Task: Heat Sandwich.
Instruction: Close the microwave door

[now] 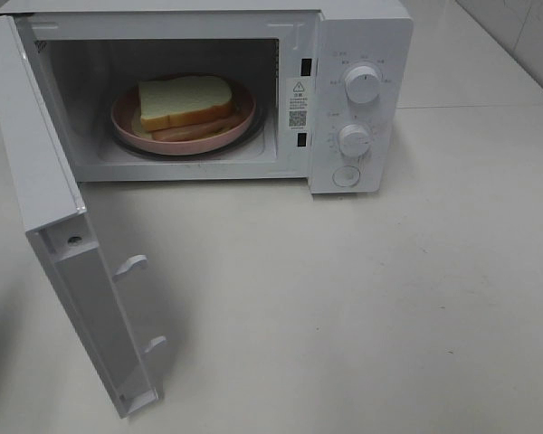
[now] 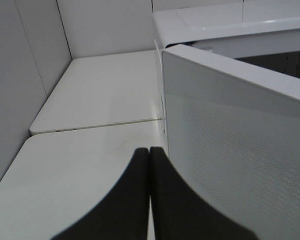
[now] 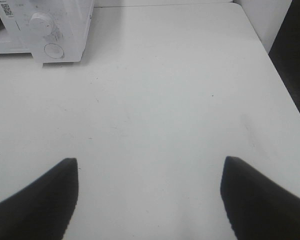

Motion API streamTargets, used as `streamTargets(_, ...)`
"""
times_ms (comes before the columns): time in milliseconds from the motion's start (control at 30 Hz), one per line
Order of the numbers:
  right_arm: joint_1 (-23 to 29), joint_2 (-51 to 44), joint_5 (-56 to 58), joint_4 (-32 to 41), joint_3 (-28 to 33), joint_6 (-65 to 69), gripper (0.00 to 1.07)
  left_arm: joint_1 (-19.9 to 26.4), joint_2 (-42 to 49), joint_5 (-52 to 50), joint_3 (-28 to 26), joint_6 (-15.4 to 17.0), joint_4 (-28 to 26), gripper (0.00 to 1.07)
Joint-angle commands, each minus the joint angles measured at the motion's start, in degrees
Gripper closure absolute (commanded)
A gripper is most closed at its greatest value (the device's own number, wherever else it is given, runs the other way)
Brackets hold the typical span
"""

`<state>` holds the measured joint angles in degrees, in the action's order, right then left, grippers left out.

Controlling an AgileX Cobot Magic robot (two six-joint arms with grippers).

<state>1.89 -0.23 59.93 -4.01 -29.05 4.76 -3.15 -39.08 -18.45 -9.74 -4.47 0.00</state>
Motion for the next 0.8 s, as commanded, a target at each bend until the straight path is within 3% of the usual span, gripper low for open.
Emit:
streamTargets(33,-0.5,-1.5,-0.4,0.1,0.2,0.3,0.31,-0.1,-3.7,-6.1,0.3,0.1,0.4,1.07)
streamTargets(500,-0.5,-1.5,-0.4,0.1,0.2,0.3,0.31,-7.3,-20.6,-17.0,0.3,0.3,4.7,1.07)
streamTargets(800,-0.5,-1.5,-0.4,0.1,0.2,0.3,0.32,-11.7,-30.7,-25.9,0.3,0.3,4.7,1.07)
